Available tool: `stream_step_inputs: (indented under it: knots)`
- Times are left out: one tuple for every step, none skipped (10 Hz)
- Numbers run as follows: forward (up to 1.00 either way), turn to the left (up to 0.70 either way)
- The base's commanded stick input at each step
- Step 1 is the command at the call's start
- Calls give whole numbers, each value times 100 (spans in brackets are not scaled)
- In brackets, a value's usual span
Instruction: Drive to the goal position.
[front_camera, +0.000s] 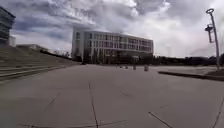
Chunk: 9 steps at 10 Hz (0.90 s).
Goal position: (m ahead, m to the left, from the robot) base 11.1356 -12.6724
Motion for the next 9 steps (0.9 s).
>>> stream_step_inputs:
  knots:
    - [100,0]
    - [100,0]
    - [100,0]
    - [100,0]
    - [100,0]
    - [100,-5]
    - [100,-36]
    - [100,-40]
    - [100,-40]
